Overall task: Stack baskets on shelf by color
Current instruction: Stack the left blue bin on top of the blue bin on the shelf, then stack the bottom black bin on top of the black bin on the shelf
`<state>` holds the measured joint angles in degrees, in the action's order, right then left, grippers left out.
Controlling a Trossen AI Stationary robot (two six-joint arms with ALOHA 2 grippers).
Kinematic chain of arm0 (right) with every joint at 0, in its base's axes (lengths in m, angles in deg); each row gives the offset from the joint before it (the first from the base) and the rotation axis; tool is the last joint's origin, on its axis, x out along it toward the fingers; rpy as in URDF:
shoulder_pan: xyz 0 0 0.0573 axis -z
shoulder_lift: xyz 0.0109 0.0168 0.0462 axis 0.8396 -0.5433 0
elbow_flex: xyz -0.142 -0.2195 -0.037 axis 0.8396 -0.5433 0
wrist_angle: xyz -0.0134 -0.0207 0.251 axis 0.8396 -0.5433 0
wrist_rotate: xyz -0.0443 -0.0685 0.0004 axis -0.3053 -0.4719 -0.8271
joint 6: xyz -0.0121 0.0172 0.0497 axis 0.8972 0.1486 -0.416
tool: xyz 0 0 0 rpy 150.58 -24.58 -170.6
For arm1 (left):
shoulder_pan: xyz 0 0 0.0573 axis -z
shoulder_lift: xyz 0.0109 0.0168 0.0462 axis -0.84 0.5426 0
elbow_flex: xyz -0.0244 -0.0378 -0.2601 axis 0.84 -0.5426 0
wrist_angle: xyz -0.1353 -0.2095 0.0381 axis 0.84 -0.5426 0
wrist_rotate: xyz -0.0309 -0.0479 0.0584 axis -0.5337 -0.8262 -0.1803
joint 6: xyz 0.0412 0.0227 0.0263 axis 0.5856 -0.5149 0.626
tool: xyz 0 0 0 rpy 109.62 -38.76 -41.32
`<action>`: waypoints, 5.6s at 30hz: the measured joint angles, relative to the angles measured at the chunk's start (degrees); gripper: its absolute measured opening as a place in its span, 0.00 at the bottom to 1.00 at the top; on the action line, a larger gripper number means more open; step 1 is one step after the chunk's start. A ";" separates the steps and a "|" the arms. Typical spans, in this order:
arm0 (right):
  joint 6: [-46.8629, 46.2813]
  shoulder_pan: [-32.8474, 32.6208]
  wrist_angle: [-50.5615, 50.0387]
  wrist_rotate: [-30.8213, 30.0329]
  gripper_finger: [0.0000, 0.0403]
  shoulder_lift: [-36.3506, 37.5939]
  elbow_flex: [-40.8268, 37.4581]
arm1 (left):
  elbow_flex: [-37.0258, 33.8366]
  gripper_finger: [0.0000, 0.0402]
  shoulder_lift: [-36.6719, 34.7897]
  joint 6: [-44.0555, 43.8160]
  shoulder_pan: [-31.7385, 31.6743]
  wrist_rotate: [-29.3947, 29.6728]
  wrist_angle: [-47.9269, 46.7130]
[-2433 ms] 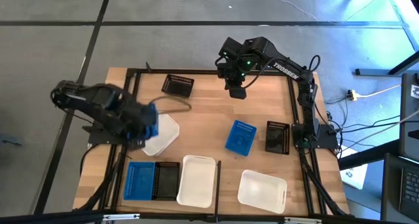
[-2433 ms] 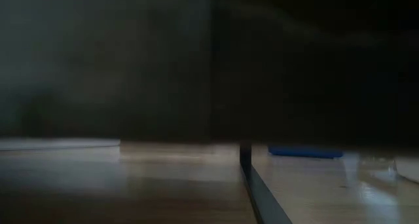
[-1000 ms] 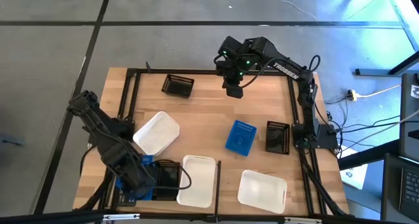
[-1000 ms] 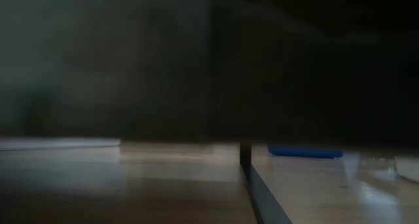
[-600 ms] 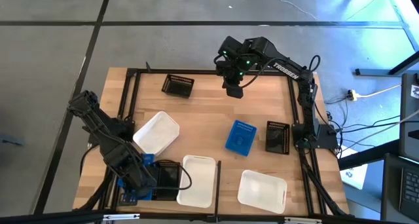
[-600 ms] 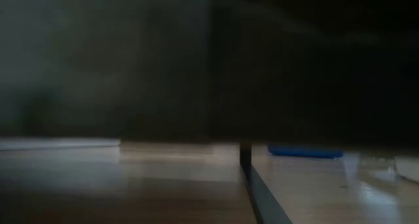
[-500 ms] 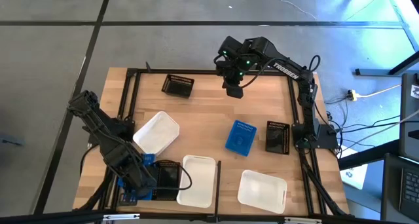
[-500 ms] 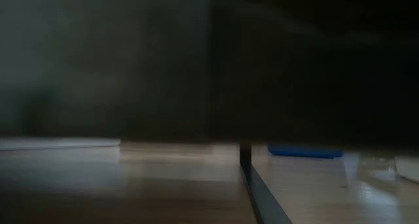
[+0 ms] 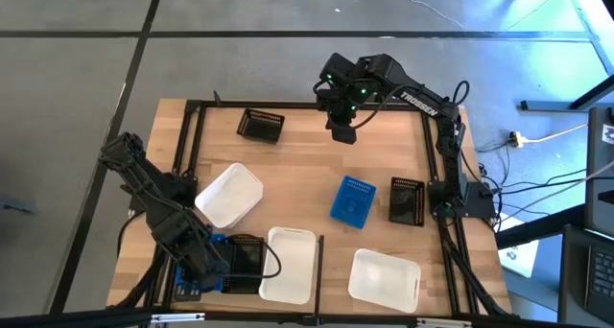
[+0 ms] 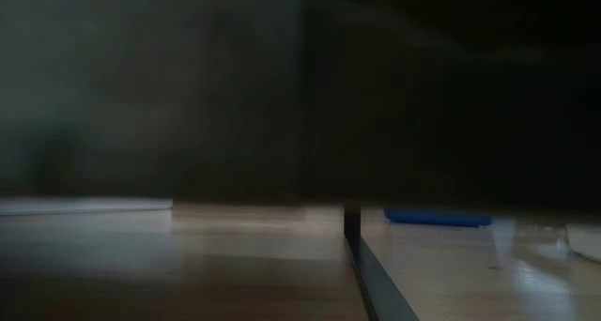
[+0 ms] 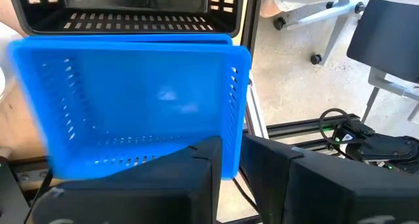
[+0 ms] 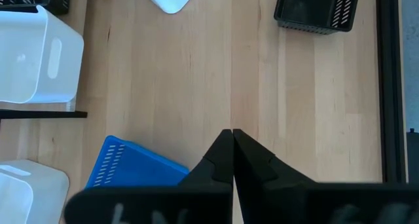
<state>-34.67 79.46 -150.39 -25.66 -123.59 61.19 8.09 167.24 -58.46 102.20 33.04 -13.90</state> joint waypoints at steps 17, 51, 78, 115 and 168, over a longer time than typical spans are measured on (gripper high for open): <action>2.51 -0.20 -2.12 2.43 0.00 2.36 -0.02 | 0.00 0.14 -5.66 -12.58 -0.91 18.35 -2.66; -67.09 -13.28 4.23 -13.45 0.00 42.98 -55.11 | 0.02 0.14 -13.73 -9.35 -21.87 46.88 -16.96; -84.48 -14.27 19.20 -6.51 0.17 44.06 -80.26 | 0.02 0.14 -13.70 -3.60 -24.22 46.93 -16.76; -94.71 -14.23 37.97 -4.79 0.17 44.06 -100.00 | 0.02 0.14 -13.68 -3.05 -24.22 46.90 -16.74; -75.75 -14.38 29.41 -12.45 0.01 43.91 -92.27 | 0.02 0.14 -13.68 -3.05 -24.13 46.49 -16.17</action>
<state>-110.42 65.08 -120.98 -38.12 -79.68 -31.08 8.11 153.55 -61.51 78.07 79.53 -30.07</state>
